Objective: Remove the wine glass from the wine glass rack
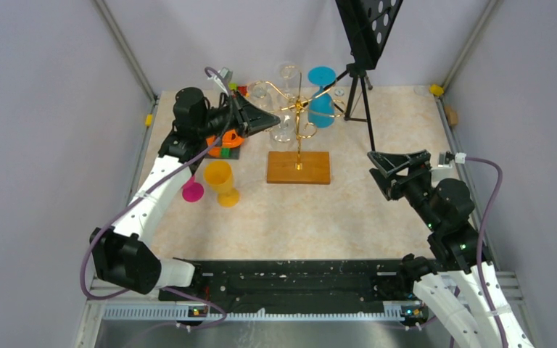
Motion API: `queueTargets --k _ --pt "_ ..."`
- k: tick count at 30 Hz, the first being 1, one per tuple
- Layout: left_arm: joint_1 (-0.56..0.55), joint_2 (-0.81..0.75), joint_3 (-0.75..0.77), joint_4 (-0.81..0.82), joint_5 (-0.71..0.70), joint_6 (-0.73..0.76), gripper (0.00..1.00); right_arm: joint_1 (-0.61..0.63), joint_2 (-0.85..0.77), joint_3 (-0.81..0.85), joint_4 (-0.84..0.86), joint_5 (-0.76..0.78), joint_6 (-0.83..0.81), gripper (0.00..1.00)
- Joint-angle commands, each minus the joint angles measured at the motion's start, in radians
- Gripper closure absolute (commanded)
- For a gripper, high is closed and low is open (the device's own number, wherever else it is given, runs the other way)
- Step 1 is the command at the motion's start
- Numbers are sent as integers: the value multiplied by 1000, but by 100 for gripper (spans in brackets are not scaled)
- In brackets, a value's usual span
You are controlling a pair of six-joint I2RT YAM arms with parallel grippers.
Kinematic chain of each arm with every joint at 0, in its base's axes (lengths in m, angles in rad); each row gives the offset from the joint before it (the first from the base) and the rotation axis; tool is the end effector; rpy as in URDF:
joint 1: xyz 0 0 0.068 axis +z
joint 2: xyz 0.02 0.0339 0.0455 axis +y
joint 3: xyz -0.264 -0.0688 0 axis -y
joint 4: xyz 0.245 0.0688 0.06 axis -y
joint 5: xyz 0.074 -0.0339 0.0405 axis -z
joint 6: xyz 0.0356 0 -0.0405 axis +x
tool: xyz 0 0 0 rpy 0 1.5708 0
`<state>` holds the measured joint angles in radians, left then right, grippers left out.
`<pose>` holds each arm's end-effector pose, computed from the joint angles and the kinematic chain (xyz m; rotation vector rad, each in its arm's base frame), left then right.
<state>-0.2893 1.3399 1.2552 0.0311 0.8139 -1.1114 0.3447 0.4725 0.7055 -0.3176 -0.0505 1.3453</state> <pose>0.2869 -0.1124 0.4043 -0.0444 1.9127 -1.6656 0.1110 0.0418 0.3393 0.8417 1.6283 1.2901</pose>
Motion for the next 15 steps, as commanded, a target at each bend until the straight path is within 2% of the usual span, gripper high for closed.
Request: queueTargets --k 1,7,10,15 --pt "-17 -16 66 62 40 38 100 5 -2 0 52 -12 -2 27" --pt "-19 -52 54 55 17 39 100 5 -6 -3 51 -20 0 26" --pt "-19 -83 35 48 -9 31 100 6 -11 -13 67 -35 4 21" --pt "-20 -154 -43 60 -52 -29 100 5 -23 -53 127 -78 22 19"
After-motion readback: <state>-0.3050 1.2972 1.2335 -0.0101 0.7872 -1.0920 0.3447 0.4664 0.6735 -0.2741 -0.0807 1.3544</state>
